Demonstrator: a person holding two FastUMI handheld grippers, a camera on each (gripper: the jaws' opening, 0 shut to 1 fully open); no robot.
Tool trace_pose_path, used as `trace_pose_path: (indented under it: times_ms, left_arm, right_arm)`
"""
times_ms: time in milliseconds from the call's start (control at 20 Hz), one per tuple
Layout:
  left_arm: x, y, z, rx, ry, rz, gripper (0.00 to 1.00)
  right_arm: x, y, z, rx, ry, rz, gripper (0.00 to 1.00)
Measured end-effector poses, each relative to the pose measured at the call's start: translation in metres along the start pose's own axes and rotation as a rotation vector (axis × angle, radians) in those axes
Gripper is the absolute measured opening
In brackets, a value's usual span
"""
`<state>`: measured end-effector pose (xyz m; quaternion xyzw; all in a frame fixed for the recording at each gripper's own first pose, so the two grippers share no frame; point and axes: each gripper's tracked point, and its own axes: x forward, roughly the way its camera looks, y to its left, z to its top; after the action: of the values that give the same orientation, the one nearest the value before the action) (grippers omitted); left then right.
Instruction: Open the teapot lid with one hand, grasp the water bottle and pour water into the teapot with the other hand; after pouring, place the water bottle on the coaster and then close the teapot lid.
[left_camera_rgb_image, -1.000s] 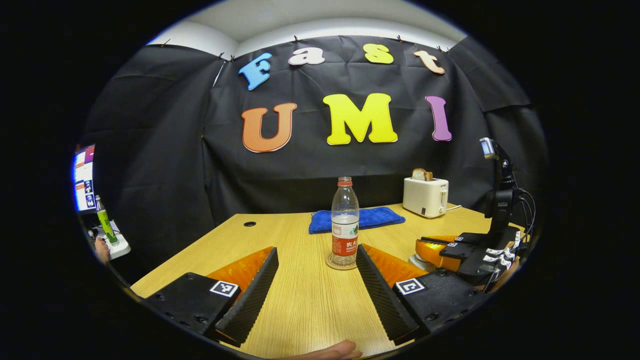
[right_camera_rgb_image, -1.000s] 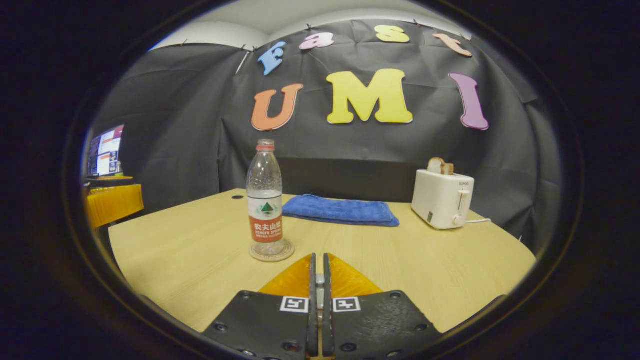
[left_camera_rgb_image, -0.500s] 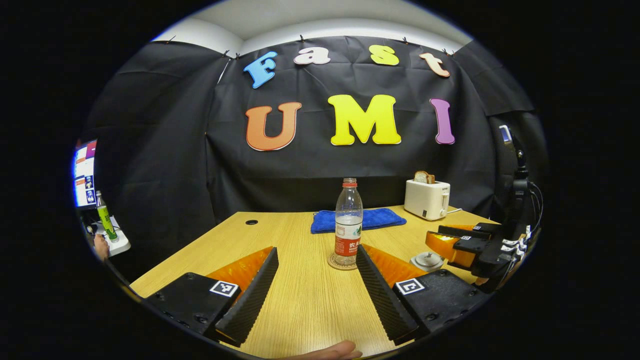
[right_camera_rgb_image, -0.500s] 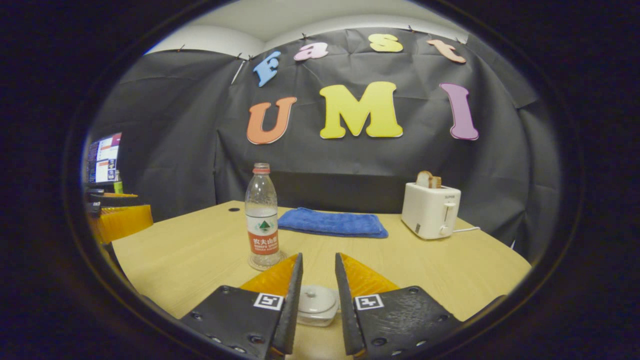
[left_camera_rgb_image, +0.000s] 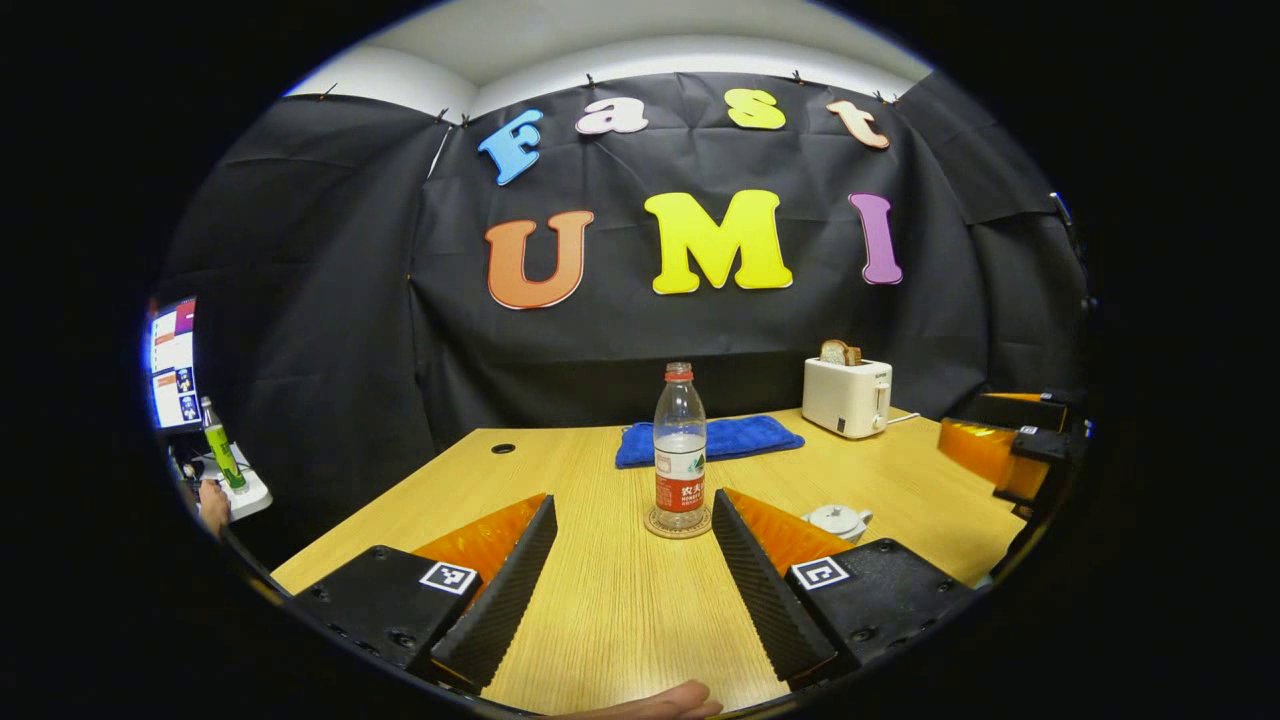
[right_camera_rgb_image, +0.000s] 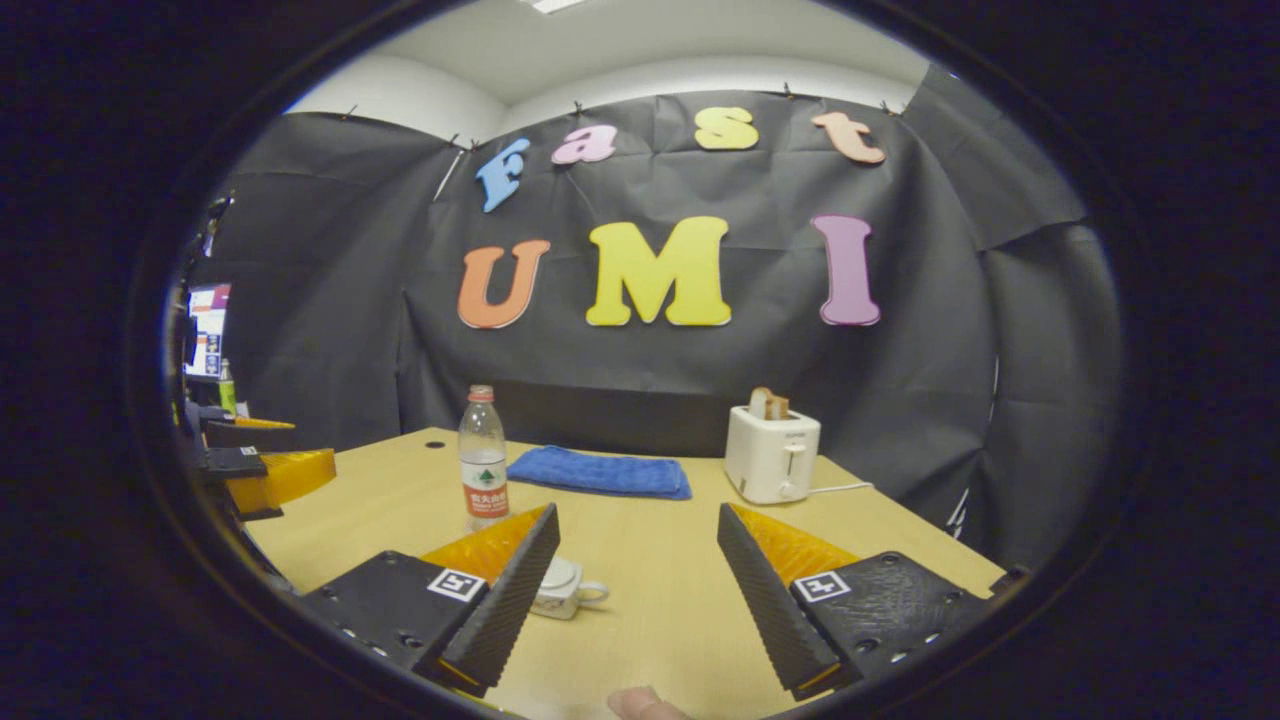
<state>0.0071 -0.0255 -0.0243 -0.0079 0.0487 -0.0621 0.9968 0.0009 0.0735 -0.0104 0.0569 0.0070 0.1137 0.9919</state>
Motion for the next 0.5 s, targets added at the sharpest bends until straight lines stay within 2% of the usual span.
trace_pose_path:
  times_ms: [50,250,350,500]
  left_arm:
    - [0.000,-0.001,-0.002,0.003,0.010,0.011,0.98]
    - [-0.009,-0.002,0.011,0.034,-0.021,0.039,0.98]
    - [-0.012,-0.003,0.017,0.053,-0.042,0.048,0.98]
    - [-0.019,0.005,0.022,0.049,-0.045,0.081,0.98]
  right_arm:
    - [-0.010,-0.007,0.006,0.009,-0.011,-0.001,0.96]
    - [-0.033,-0.059,0.015,-0.032,0.007,-0.133,0.95]
    - [-0.039,-0.069,0.016,0.006,0.024,-0.139,0.95]
    - [-0.049,-0.093,0.022,-0.012,0.020,-0.194,0.95]
